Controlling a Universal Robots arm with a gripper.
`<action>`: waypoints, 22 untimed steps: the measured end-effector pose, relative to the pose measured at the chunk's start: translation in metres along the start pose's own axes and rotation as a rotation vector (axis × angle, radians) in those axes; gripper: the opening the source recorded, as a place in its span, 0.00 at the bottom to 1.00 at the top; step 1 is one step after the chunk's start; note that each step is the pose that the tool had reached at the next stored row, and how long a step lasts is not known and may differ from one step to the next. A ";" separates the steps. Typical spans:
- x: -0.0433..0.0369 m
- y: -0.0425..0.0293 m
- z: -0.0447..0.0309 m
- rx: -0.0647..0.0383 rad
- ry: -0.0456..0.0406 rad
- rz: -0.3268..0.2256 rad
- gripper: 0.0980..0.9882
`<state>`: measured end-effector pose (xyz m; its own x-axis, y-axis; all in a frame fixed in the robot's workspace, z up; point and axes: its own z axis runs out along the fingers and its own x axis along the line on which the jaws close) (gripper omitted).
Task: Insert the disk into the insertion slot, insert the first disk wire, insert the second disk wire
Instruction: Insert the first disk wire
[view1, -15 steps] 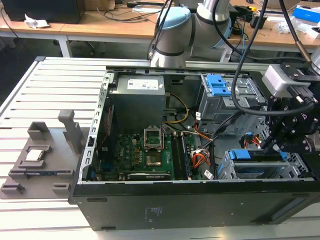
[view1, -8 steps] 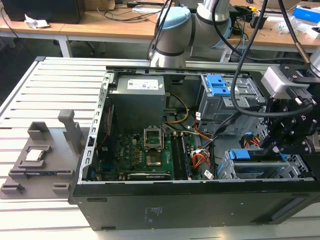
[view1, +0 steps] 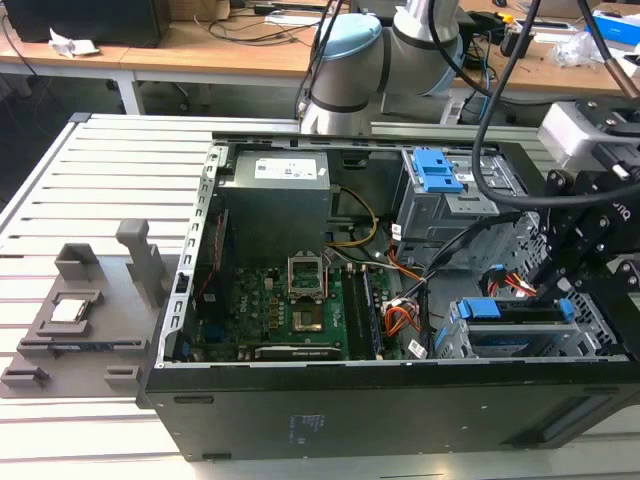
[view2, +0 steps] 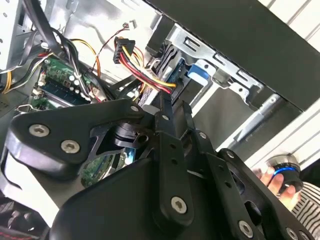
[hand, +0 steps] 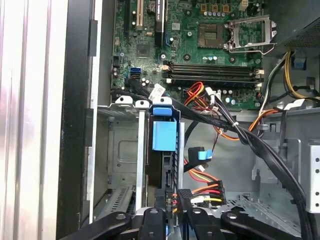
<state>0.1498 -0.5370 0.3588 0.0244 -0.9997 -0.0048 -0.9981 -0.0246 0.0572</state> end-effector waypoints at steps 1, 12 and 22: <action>-0.0002 0.0001 -0.0024 0.000 0.0001 0.000 0.16; -0.0045 0.0009 -0.0172 0.000 0.0019 0.000 0.01; -0.0046 0.0010 -0.0194 0.000 0.0021 0.000 0.01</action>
<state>0.1498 -0.5325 0.3782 0.0244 -0.9997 -0.0028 -0.9981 -0.0245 0.0572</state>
